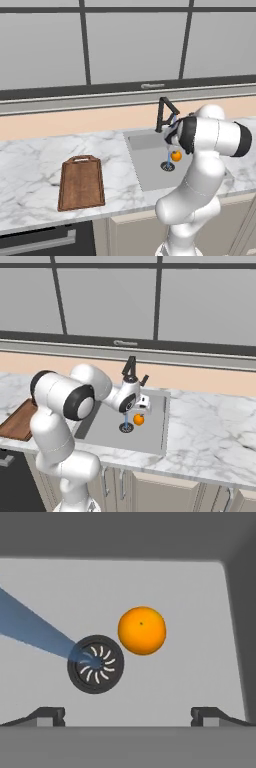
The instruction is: Pick the orange from the sink and place it on the cutting board to airdry. Then turn off the sink faucet.
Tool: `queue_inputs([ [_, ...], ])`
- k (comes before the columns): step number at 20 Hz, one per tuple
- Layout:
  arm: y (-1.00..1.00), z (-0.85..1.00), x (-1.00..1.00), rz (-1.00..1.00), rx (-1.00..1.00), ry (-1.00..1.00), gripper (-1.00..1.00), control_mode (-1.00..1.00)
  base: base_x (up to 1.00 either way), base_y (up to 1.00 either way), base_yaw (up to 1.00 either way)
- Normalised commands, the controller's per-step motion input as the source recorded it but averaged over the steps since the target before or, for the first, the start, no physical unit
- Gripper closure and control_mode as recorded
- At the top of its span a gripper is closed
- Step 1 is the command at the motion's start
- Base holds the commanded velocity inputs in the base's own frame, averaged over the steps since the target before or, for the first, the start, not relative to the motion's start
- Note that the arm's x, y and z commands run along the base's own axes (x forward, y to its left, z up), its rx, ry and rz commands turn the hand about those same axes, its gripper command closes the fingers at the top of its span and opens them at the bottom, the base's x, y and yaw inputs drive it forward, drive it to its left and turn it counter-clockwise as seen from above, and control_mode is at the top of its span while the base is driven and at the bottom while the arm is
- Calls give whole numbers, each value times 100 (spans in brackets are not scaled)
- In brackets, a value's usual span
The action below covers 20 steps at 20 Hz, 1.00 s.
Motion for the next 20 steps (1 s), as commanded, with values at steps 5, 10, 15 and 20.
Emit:
queue_inputs([
  [5, 0, -18, 18, 0, 0, 5, -100, -100, 0, 0, 0],
  [10, -1, -20, 17, 0, 0, 2, -100, -100, 0, 0, 0],
  [15, -5, -25, 18, 0, 0, 0, -100, -100, 0, 0, 0],
  [20, -6, -31, 16, 0, 0, -1, -100, -100, 0, 0, 0],
])
